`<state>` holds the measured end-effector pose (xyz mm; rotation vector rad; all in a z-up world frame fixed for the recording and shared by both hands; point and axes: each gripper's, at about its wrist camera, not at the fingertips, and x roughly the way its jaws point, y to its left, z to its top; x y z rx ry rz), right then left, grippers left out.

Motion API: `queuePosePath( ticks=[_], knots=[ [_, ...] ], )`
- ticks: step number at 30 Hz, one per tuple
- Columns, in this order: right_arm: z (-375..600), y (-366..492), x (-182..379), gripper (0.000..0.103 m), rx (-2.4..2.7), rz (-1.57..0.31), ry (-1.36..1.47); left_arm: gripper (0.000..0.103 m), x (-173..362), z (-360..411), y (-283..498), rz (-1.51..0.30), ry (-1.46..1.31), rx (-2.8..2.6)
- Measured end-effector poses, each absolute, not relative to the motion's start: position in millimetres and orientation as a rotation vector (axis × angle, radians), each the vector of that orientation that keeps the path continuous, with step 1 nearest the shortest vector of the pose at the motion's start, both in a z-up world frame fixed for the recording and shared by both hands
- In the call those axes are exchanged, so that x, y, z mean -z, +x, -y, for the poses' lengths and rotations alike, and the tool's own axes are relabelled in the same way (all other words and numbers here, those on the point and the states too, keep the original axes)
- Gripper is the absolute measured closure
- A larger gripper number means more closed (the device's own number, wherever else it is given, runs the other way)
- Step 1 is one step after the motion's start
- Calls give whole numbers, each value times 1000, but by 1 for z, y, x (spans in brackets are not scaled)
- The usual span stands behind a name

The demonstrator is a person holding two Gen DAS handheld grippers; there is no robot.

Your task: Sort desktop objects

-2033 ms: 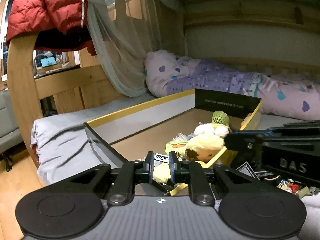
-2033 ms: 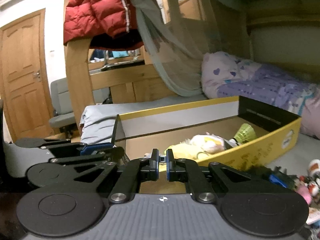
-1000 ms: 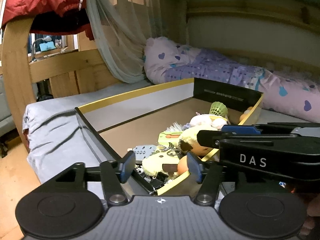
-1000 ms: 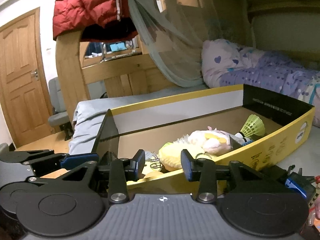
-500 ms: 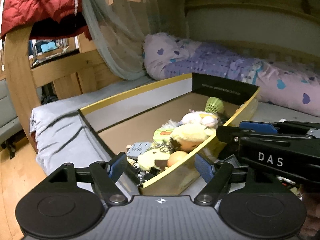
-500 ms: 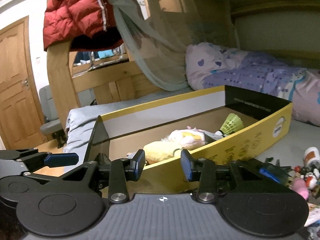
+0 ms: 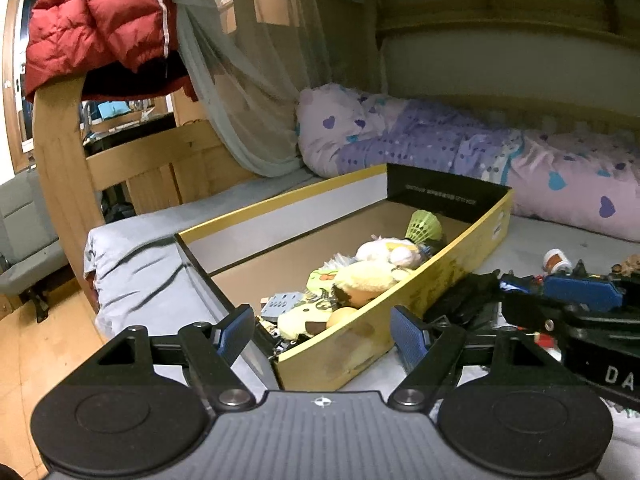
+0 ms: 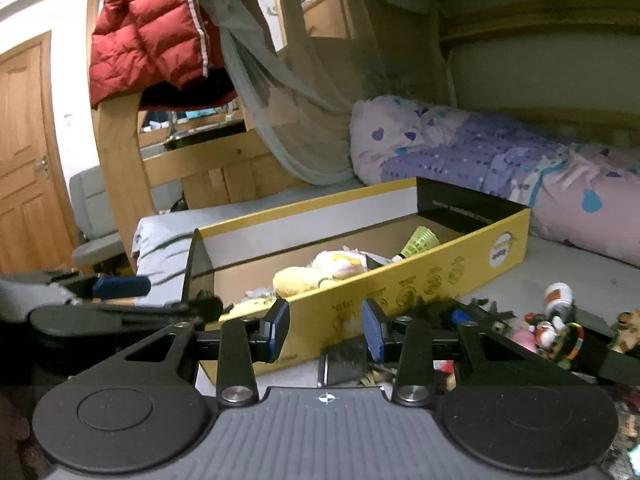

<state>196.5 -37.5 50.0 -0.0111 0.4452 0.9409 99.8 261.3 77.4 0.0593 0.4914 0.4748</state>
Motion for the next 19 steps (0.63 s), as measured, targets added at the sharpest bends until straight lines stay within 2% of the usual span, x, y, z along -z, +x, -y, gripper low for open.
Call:
queuePosePath(
  ticks=[19],
  knots=[
    [100,174,-61,62,-897,-460,4,28,-91,-207,74,-461,69,-439]
  ],
)
